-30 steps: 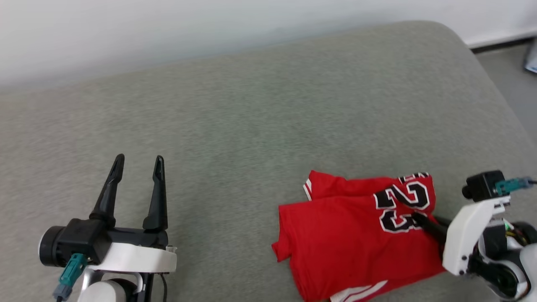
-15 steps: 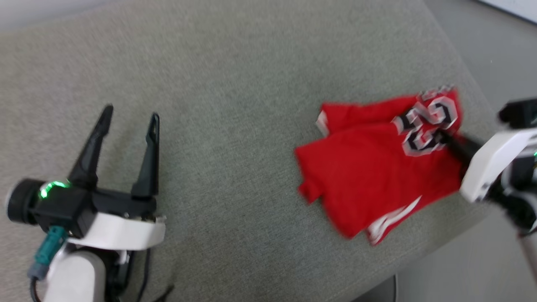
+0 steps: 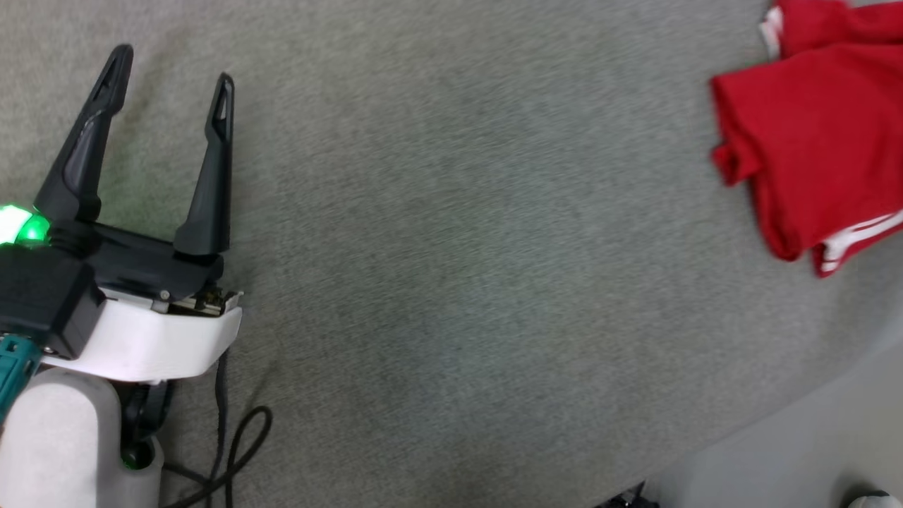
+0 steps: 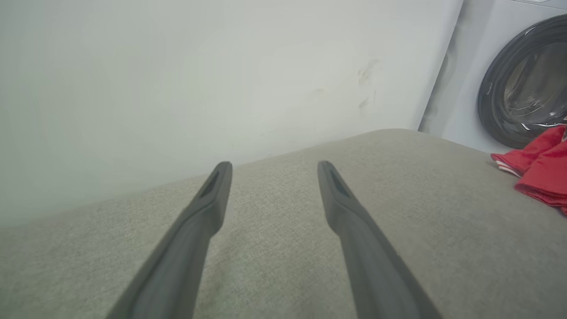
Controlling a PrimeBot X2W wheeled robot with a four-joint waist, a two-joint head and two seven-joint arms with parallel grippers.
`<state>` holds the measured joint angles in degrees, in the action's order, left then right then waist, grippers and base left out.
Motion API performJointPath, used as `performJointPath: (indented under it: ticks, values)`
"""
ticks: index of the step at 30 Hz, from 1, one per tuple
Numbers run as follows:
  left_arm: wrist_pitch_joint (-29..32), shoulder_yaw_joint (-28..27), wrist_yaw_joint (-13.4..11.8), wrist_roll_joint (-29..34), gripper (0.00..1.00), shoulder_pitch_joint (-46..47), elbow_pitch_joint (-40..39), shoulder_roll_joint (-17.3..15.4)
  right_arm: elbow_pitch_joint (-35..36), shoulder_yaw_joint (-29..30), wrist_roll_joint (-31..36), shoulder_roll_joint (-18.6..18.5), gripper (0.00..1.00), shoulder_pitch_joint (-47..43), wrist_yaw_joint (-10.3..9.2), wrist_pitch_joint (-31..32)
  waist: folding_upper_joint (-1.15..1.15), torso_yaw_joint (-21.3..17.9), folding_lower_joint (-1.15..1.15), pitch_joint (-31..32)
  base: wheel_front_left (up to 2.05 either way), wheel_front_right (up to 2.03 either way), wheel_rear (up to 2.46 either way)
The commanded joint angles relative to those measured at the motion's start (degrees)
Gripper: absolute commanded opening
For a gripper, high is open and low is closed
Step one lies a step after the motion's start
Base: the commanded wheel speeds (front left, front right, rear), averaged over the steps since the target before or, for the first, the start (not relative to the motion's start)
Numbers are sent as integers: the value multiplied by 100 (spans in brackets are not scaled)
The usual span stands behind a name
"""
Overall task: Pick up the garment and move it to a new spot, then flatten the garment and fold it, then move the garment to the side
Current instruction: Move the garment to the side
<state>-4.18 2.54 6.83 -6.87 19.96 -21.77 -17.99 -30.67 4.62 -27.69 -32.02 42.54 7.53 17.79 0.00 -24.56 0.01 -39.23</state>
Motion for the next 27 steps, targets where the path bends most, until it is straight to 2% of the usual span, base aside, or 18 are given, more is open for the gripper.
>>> performJointPath:
  ticks: [1, 4, 9, 10, 11, 12, 22, 27]
  values:
    - [0, 9, 8, -18, 100, 73, -26, -28, -25, 17, 80, -23, 0, 92, -9, -49, 0, 137, -1, -183, 0, 0, 0]
    - [39, 14, 14, -69, 100, 147, -76, -59, -236, 198, 363, -8, 0, 221, -9, -192, 0, 187, -1, -313, 0, 0, 0]
    - [24, 56, 15, -111, 100, 190, -36, -78, -727, 426, 692, 256, 0, 348, -9, -486, 0, 279, -1, -440, 0, 0, 0]
    - [16, 68, 16, -121, 100, 198, -18, -81, -848, 485, 770, 282, 13, 371, -9, -561, 0, 304, -1, -450, 0, 0, 0]
    - [10, 84, 17, -128, 100, 211, 3, -82, -972, 561, 844, 310, 39, 406, -9, -636, 0, 333, -1, -451, 0, 0, 0]
    - [2, 84, 13, -124, 100, 214, 23, -86, -1102, 644, 905, 345, 100, 435, -9, -684, 0, 354, -1, -446, 0, 0, 0]
    - [-288, 129, -100, -232, 100, -15, 368, 67, -1761, 1464, 2222, 311, 100, 510, -9, -2046, 0, 540, -1, 53, 0, 0, 0]
    - [-543, 59, -234, -335, 100, -262, 766, 197, -1692, 1940, 2931, 593, 100, 176, -9, -2816, 0, 690, -1, 622, 0, 0, 0]
